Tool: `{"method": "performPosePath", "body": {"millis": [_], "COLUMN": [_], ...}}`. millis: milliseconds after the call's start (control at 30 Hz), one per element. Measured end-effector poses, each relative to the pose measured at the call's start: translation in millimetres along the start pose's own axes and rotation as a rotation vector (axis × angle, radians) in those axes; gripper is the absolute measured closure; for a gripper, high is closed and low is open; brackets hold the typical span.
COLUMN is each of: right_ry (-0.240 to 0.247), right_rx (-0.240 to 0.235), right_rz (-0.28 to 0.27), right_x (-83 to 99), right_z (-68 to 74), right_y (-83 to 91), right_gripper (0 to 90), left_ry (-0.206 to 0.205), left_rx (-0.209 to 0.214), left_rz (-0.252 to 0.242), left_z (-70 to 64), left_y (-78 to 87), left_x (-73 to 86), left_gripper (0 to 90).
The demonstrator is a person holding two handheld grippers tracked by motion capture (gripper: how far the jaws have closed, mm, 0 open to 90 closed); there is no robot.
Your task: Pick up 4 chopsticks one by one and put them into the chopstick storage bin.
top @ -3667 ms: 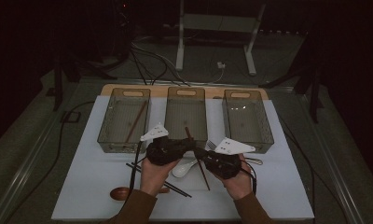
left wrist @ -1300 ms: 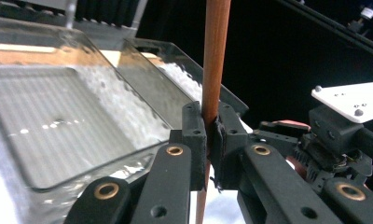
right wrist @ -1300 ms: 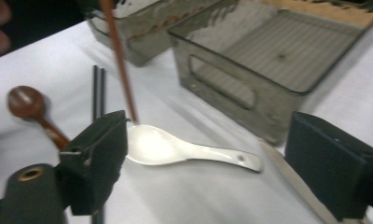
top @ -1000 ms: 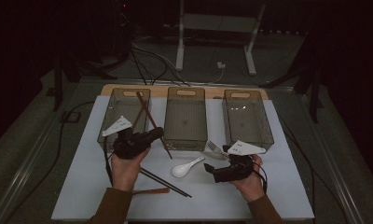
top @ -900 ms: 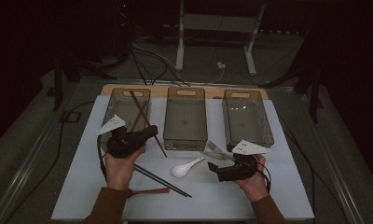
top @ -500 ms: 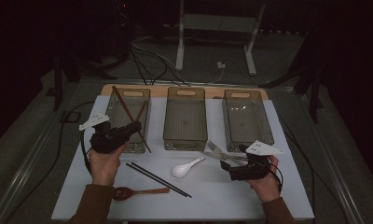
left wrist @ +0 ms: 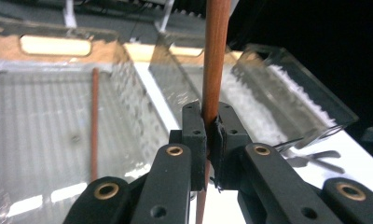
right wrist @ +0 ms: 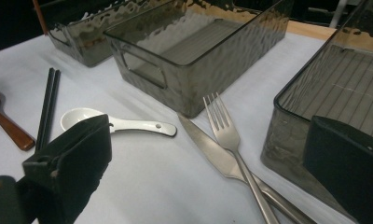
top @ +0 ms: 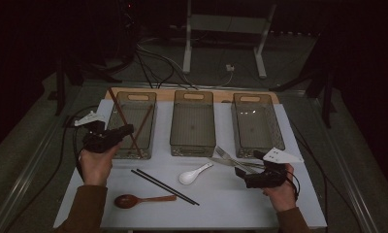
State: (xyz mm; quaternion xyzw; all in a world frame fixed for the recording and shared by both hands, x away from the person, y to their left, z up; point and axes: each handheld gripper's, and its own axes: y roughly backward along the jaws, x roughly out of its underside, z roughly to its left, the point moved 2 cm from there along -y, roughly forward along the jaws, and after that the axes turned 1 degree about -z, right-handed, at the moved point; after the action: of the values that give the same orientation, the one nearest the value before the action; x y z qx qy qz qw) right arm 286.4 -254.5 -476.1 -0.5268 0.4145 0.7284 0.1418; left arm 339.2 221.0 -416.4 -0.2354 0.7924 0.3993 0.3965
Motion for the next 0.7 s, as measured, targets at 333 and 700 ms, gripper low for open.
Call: {"method": "performPosePath", "body": {"millis": [333,700], "right_ry": [-0.033,-0.047], "right_rx": [0.001,0.0], "right_rz": [-0.006,-0.002], "right_x": [-0.3,-0.1], "right_z": [-2.6,-2.5], "right_y": [2.7,3.9], "right_gripper": [1.6,1.6], "left_ry": [-0.002,0.019], "left_rx": [-0.097,-0.178], "left_rz": [0.066,0.111], "left_z": [25.3,46.4], "left_y": [-23.0,-55.4], "left_x": [-6.3,-8.9], "left_gripper": [86.2,85.7]}}
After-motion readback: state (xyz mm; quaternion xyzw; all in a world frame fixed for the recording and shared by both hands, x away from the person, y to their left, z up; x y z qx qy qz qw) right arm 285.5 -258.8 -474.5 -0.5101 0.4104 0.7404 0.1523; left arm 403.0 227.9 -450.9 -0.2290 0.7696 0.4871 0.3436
